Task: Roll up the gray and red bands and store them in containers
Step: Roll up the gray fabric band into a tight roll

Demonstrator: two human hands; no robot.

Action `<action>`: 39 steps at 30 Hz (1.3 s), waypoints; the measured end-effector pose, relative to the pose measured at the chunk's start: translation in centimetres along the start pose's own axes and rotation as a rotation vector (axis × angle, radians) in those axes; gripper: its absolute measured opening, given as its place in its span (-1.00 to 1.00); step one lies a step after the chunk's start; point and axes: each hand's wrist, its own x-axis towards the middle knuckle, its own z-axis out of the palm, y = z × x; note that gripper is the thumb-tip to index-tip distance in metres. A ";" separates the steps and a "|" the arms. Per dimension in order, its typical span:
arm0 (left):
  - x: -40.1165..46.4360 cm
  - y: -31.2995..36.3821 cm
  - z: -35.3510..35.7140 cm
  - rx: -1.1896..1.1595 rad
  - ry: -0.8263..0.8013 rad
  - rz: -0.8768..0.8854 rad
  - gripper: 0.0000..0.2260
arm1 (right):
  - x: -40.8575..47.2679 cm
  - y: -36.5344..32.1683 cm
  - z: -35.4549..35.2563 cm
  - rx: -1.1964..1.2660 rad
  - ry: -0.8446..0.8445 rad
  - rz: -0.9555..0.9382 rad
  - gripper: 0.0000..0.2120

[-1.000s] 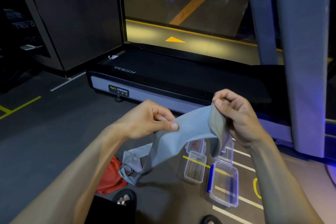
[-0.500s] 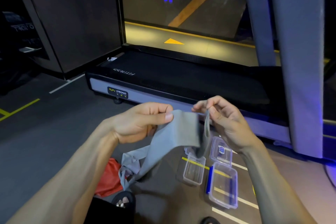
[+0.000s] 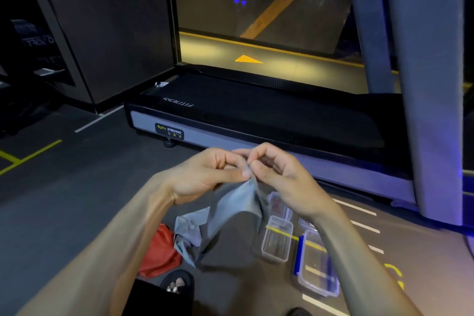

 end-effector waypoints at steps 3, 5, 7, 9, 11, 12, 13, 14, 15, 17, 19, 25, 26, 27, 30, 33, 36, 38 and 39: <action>-0.2 0.5 0.1 0.068 -0.005 -0.023 -0.85 | -0.2 0.0 -0.5 -0.135 -0.023 0.028 -0.96; -0.2 0.5 0.1 0.100 0.011 -0.029 -0.87 | -0.4 -0.1 -1.0 -0.205 -0.036 0.033 -0.95; -0.2 0.3 0.1 0.123 -0.003 -0.049 -0.90 | -0.5 -0.5 -1.4 -0.227 -0.033 0.012 -0.95; -0.2 0.2 0.1 0.157 -0.039 -0.072 -0.91 | -0.5 -1.0 -1.8 -0.107 0.021 -0.015 -0.96; -0.3 -0.1 -0.2 0.224 -0.071 -0.071 -0.89 | -0.7 -1.8 -2.4 0.148 0.113 -0.027 -0.97; -0.3 -0.5 -0.4 0.246 -0.060 -0.073 -0.87 | -0.8 -2.0 -2.8 0.273 0.142 -0.036 -0.97; -0.3 -0.6 -0.5 0.245 -0.039 -0.077 -0.87 | -0.9 -2.1 -3.1 0.361 0.158 -0.046 -0.97; -0.2 -0.7 -0.5 0.225 -0.013 -0.074 -0.88 | -1.0 -2.1 -3.4 0.411 0.164 -0.048 -0.97; -0.2 -0.5 -0.4 0.206 0.005 -0.065 -0.90 | -1.0 -1.9 -3.6 0.437 0.173 -0.042 -0.97; -0.1 -0.5 -0.2 0.204 0.033 -0.051 -0.95 | -0.9 -1.4 -3.9 0.464 0.212 -0.024 -0.89; 0.0 -0.5 -0.1 0.223 0.082 -0.033 -0.92 | -1.0 -1.1 -4.2 0.507 0.224 -0.023 -0.94; 0.0 -0.4 -0.1 0.209 0.130 -0.012 -0.81 | -1.4 -0.7 -5.0 0.499 0.241 -0.019 -0.92; 0.0 -0.3 -0.2 0.198 0.114 -0.013 -0.81 | -1.5 -0.6 -5.2 0.455 0.259 -0.004 -0.91; -0.1 -0.2 -0.3 0.175 0.089 -0.018 -0.84 | -1.6 -0.6 -5.4 0.397 0.275 0.012 -0.92; -0.6 0.0 -0.6 0.024 -0.015 -0.004 -0.87 | -2.0 0.1 -5.8 0.243 0.295 0.051 -0.97; -0.9 0.4 -0.6 -0.193 -0.060 0.049 -0.68 | -2.0 0.6 -4.9 0.128 0.224 0.067 -0.89; -0.7 0.8 -0.3 -0.301 -0.008 0.101 -0.61 | -1.6 0.4 -3.3 0.155 0.166 0.068 -0.93; -0.4 0.9 -0.4 -0.305 0.017 0.107 -0.63 | -1.3 0.1 -2.6 0.207 0.125 0.033 -0.93; -0.3 0.9 -0.4 -0.281 0.029 0.101 -0.66 | -1.1 -0.1 -2.4 0.243 0.105 0.011 -0.93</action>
